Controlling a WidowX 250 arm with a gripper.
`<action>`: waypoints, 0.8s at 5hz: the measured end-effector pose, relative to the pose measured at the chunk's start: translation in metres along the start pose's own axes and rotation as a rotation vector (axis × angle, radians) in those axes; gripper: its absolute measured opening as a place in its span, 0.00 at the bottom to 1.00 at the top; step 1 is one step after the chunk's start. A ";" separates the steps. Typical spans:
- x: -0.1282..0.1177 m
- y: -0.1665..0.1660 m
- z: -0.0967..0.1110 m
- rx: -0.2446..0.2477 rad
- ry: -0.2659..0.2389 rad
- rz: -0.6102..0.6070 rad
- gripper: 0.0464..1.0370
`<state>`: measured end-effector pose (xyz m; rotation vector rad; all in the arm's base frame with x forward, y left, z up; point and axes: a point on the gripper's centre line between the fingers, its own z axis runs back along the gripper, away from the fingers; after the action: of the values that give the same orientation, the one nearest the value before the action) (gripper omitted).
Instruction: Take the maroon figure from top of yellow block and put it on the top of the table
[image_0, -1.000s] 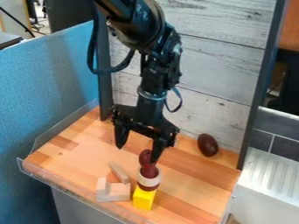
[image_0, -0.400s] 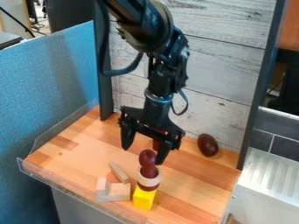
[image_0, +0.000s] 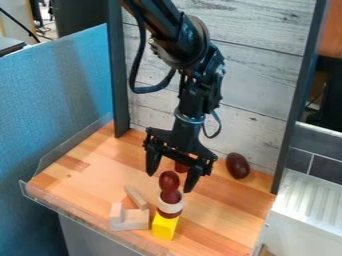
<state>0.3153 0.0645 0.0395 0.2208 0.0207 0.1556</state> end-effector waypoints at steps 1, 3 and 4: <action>0.008 -0.004 -0.009 0.013 0.016 0.009 0.91; 0.012 -0.004 -0.015 0.029 0.055 0.005 0.53; 0.014 -0.001 -0.008 0.002 0.083 0.008 0.53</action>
<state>0.3292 0.0673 0.0317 0.2166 0.1027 0.1724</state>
